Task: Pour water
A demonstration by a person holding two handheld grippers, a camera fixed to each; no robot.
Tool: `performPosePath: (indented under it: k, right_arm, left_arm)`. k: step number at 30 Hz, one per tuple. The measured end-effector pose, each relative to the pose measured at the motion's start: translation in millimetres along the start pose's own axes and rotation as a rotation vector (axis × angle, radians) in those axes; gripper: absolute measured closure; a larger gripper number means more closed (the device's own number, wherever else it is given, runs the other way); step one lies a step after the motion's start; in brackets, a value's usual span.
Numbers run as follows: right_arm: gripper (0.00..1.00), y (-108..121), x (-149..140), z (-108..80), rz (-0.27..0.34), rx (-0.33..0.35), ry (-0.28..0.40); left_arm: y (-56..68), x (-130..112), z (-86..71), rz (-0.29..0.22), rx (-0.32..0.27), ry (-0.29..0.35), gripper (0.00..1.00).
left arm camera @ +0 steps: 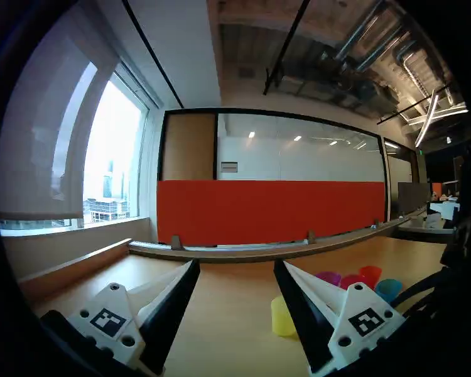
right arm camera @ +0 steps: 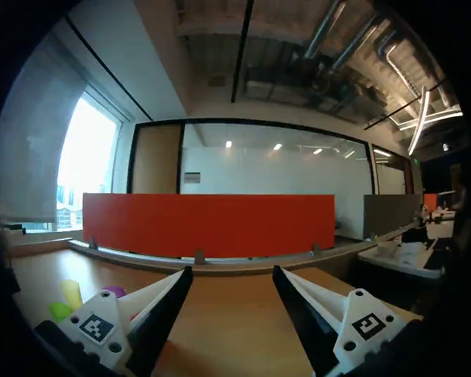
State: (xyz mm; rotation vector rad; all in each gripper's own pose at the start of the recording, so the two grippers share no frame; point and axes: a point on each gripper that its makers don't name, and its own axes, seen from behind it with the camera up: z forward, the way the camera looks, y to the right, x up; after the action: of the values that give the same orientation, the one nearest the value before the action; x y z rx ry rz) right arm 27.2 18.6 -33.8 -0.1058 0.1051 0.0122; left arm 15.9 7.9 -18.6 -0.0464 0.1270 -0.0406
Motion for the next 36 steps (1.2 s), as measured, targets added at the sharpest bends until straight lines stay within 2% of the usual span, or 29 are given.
performPosePath:
  k: [12,21,36]
  right_arm:
    - [0.01,3.4,-0.4,-0.3,0.013,-0.019,-0.017]
    - [0.01,0.6,-4.9,2.4,0.019,-0.022,-0.032]
    - [0.01,6.0,-8.0,1.0,0.03,-0.033,-0.039]
  left_arm:
    - [-4.6,-24.7,-1.2,0.015,0.029,-0.009,0.13]
    - [-5.8,-40.2,-2.1,0.05,0.056,-0.018,0.13]
    - [-2.7,-57.5,-1.3,0.027,0.069,-0.028,0.13]
